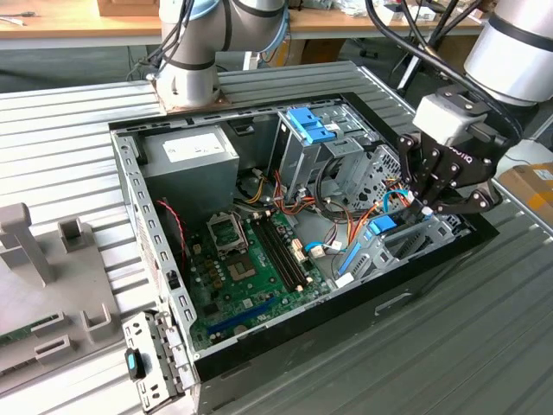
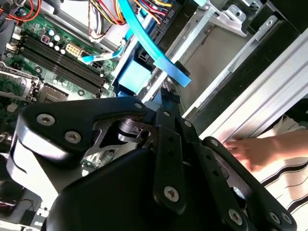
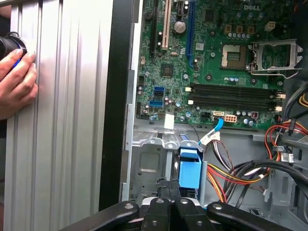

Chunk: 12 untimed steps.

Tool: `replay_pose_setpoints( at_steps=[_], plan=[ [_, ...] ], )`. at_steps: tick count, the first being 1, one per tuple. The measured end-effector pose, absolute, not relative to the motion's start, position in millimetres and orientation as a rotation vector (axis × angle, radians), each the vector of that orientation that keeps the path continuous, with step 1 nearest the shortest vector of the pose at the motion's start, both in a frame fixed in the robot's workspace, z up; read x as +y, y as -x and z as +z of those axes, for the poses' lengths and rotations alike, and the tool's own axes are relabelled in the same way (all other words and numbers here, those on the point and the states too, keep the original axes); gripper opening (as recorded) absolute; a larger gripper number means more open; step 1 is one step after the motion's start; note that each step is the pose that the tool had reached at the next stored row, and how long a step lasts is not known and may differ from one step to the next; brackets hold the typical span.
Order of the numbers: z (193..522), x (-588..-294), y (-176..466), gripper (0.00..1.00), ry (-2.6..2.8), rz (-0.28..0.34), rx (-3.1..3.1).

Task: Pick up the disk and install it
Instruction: 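Insert the second disk wire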

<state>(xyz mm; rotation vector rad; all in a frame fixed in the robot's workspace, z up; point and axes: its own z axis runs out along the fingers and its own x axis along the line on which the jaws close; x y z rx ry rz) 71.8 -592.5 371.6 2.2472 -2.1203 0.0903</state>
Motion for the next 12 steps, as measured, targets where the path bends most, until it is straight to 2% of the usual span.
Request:
replay_pose_setpoints(
  at_steps=[4,5,6,7,12],
  plan=[
    [371.6,-593.0,-71.9,0.11,-2.248,0.089,-2.121],
    [371.6,-593.1,-71.9,0.29,-2.248,0.089,-2.121],
    [371.6,-593.1,-71.9,0.29,-2.248,0.089,-2.121],
    [371.6,-593.1,-71.9,0.36,-2.248,0.089,-2.121],
    [371.5,-593.1,-74.4,0.36,-2.248,0.089,-2.121]
  ],
)
